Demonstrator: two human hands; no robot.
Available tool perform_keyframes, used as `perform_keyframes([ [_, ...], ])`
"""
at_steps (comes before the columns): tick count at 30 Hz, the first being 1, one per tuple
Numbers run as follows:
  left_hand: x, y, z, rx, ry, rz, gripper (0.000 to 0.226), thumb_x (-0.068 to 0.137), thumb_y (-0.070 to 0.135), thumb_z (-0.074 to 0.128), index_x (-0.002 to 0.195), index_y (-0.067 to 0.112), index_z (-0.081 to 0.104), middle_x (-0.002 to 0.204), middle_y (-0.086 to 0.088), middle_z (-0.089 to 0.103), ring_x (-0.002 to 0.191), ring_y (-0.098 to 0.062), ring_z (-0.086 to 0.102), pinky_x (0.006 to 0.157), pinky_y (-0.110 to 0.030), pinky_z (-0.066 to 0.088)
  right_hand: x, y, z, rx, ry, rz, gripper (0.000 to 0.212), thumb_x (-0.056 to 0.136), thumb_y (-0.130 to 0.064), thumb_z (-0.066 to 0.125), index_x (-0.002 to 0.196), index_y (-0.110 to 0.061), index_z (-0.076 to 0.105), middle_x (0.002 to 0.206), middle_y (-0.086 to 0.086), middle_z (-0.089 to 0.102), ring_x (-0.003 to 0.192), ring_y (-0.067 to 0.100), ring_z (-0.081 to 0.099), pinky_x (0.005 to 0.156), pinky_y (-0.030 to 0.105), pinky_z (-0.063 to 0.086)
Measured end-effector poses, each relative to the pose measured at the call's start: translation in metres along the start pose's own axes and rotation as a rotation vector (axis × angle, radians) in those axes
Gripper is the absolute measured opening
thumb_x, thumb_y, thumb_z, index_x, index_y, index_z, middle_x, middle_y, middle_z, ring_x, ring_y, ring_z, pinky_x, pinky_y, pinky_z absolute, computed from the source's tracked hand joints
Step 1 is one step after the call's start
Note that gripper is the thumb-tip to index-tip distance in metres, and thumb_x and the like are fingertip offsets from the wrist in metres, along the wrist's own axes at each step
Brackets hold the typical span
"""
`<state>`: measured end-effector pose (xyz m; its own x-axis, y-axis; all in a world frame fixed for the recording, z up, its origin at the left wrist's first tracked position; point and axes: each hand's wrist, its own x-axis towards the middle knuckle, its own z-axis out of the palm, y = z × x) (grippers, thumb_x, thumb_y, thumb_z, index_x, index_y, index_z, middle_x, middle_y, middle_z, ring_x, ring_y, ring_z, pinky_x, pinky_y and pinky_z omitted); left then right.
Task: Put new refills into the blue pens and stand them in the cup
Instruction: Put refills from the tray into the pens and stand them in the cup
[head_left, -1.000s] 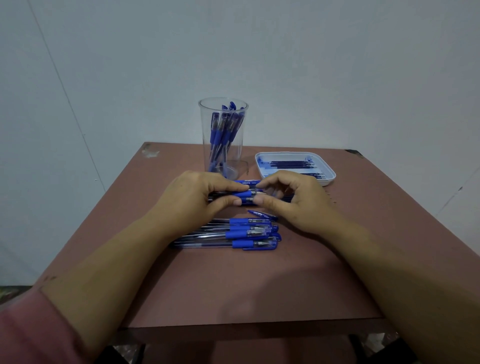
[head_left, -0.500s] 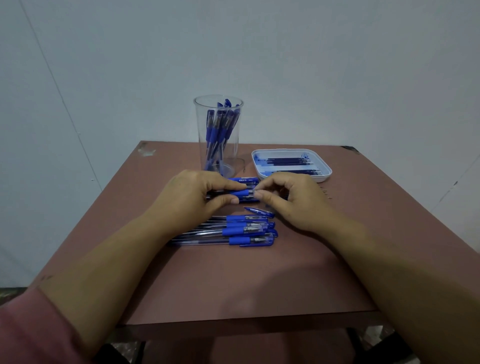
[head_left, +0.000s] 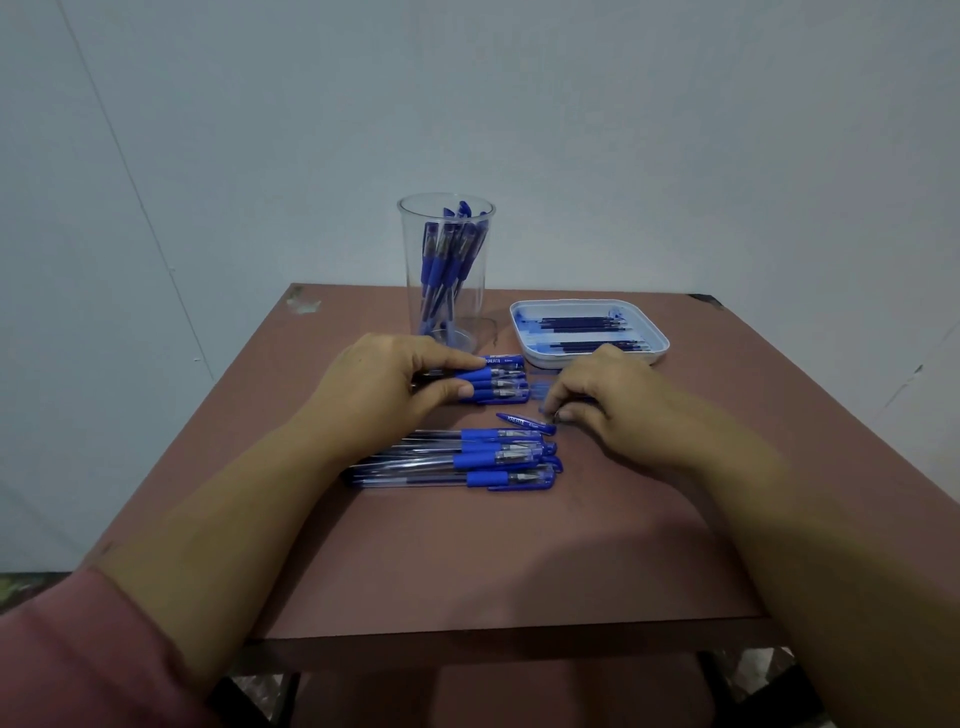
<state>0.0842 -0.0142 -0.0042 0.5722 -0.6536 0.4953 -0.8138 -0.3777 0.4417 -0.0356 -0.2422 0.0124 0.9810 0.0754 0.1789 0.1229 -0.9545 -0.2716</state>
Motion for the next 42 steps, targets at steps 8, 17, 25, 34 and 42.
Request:
perform_keyframes([
  [8, 0.0, 0.001, 0.0, -0.014, -0.005, 0.005, 0.03, 0.084, 0.033, 0.073, 0.113, 0.04, 0.07, 0.102, 0.015, 0.073, 0.091, -0.004, 0.066, 0.08, -0.03, 0.054, 0.0, 0.004, 0.002, 0.044, 0.144, -0.022, 0.028, 0.095, -0.014, 0.057, 0.112, -0.033, 0.066, 0.099, -0.015, 0.059, 0.099, 0.012, 0.047, 0.093, 0.042, 0.042],
  [17, -0.001, 0.004, 0.001, -0.04, -0.007, 0.056, 0.031, 0.084, 0.032, 0.073, 0.113, 0.04, 0.07, 0.1, 0.015, 0.073, 0.087, -0.001, 0.066, 0.077, -0.02, 0.051, 0.012, -0.007, 0.021, 0.146, 0.404, -0.145, 0.017, 0.089, -0.03, 0.067, 0.104, -0.025, 0.072, 0.088, -0.012, 0.065, 0.084, 0.009, 0.055, 0.074, 0.023, 0.044],
  [25, -0.001, 0.003, 0.001, -0.054, -0.011, 0.03, 0.03, 0.083, 0.033, 0.074, 0.112, 0.039, 0.07, 0.103, 0.016, 0.072, 0.091, 0.0, 0.065, 0.081, -0.022, 0.051, 0.002, 0.007, 0.011, 0.267, 0.419, -0.044, 0.017, 0.085, -0.016, 0.071, 0.093, -0.03, 0.067, 0.09, -0.019, 0.065, 0.087, 0.003, 0.06, 0.077, 0.025, 0.047],
  [34, -0.002, 0.007, 0.001, -0.04, -0.013, 0.038, 0.031, 0.082, 0.031, 0.075, 0.111, 0.038, 0.071, 0.103, 0.013, 0.073, 0.088, -0.002, 0.065, 0.078, -0.021, 0.049, 0.003, 0.001, 0.013, 0.317, 0.395, -0.044, 0.016, 0.085, -0.01, 0.07, 0.089, -0.026, 0.07, 0.084, -0.02, 0.067, 0.085, -0.001, 0.063, 0.077, 0.023, 0.05],
  [42, -0.002, 0.005, 0.004, -0.042, -0.012, 0.049, 0.029, 0.082, 0.03, 0.076, 0.109, 0.039, 0.071, 0.099, 0.014, 0.073, 0.085, 0.0, 0.064, 0.077, -0.019, 0.049, 0.007, -0.003, 0.019, 0.152, 0.432, -0.163, 0.018, 0.084, -0.022, 0.073, 0.102, -0.023, 0.075, 0.088, -0.014, 0.07, 0.083, 0.003, 0.058, 0.075, 0.014, 0.043],
])
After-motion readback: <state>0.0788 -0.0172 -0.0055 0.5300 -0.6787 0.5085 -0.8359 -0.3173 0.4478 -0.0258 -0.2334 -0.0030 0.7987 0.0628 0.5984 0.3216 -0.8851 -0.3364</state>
